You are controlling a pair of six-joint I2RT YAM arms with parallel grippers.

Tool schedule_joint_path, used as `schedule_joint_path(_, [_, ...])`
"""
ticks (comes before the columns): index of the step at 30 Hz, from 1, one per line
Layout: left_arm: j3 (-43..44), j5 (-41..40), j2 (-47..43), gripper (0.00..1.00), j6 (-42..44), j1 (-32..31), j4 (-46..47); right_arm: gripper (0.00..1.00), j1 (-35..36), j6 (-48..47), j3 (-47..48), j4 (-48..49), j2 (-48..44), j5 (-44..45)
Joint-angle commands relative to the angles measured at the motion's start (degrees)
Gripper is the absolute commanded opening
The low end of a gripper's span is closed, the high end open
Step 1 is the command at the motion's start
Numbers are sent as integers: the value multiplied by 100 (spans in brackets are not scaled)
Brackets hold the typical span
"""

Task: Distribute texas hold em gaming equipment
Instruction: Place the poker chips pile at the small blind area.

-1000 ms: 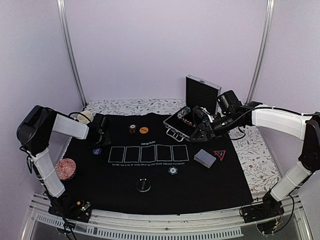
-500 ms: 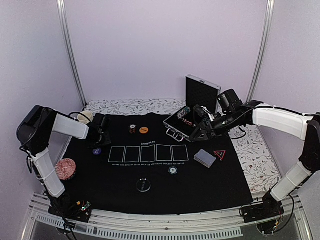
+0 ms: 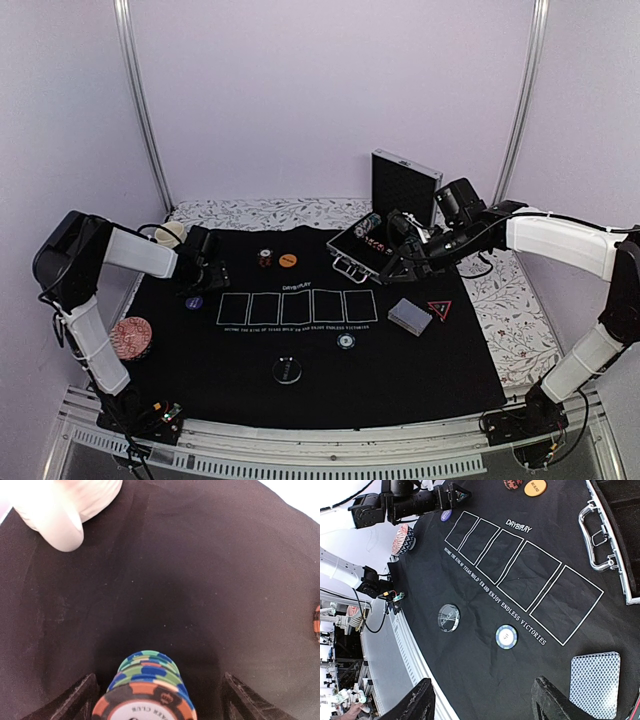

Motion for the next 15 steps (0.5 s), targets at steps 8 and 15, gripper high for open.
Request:
schedule_joint_path(8, [-108, -187, -764, 92, 120, -222, -446, 68, 100, 82, 387, -366, 42, 1279])
schedule_joint_path(15, [-140, -421, -1489, 95, 188, -415, -818, 88, 879, 135, 700, -693, 664, 2463])
